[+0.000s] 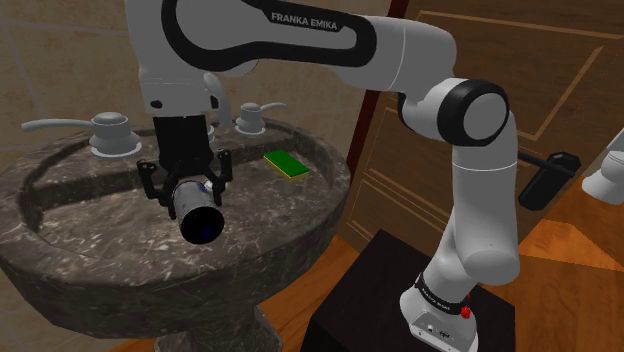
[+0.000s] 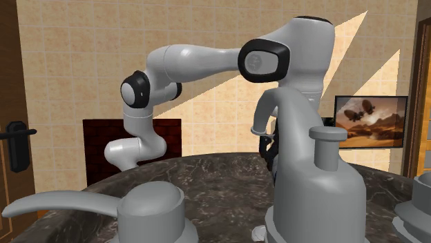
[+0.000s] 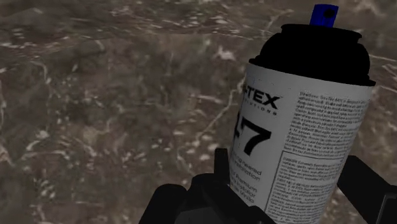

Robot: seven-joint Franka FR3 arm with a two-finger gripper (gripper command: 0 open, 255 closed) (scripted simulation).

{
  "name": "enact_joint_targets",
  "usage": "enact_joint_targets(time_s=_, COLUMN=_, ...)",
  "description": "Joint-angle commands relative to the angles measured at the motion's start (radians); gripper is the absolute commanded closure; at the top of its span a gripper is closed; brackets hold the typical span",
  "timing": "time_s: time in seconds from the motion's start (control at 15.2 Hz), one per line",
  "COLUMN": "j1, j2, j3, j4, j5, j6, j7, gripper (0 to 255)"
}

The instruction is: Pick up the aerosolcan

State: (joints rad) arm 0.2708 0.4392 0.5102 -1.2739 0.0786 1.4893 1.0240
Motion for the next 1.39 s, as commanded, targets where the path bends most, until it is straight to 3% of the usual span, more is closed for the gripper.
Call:
enact_joint_targets(time_s=0.0, j1=0.000, j2=0.006, j3=-0.001, j4=-0.004, j5=0.004, j6=0.008, j7=0.001, gripper=255)
enact_joint_targets(time_s=0.53, j1=-0.007, j2=-0.003, j3=-0.001, j4=-0.016, j5=0.008, j6=0.010, j7=-0.005, gripper=255)
enact_joint_targets(time_s=1.32, j1=0.034, j2=0.056, j3=0.003, j4=0.236, j5=-0.012, j6=-0.179, j7=0.043, gripper=255)
